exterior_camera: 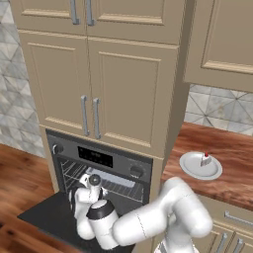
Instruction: Take the baked cake out of the oven and place it on the plate for cooling. Then close the oven door.
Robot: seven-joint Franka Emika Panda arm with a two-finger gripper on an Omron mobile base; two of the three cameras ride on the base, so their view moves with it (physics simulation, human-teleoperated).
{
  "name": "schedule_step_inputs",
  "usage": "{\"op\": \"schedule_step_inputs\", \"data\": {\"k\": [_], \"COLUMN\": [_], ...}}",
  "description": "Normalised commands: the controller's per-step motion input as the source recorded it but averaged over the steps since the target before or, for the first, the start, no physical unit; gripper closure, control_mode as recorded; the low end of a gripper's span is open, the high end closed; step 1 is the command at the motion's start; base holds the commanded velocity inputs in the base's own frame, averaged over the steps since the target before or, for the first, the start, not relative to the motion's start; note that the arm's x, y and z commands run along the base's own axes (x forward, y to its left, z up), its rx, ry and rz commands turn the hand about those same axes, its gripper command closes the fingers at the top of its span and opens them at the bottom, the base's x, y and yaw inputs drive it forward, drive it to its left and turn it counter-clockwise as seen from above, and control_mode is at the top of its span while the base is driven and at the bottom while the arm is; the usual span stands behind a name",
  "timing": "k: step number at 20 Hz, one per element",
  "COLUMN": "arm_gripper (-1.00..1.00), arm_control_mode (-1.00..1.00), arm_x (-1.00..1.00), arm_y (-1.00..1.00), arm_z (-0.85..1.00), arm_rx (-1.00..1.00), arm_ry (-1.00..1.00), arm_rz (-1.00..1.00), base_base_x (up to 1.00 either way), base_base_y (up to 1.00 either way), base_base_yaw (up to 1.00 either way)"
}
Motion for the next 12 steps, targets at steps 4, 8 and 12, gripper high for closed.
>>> {"op": "schedule_step_inputs", "data": {"k": [4,8,12], "arm_gripper": [1.00,1.00,1.00], "arm_control_mode": [-1.00,-1.00,-1.00], "arm_x": [0.08,-0.44,-1.00], "arm_y": [-0.89,-0.43,0.27], "arm_z": [-0.29,-0.58,-0.33], "arm_rx": [-0.01,-0.11,-0.04], "arm_ry": [-0.66,-0.79,-0.65], "arm_rz": [0.00,0.00,0.09], "base_base_x": [0.00,0.00,0.00], "base_base_y": [0.00,0.00,0.00], "base_base_yaw": [0.00,0.00,0.00]}}
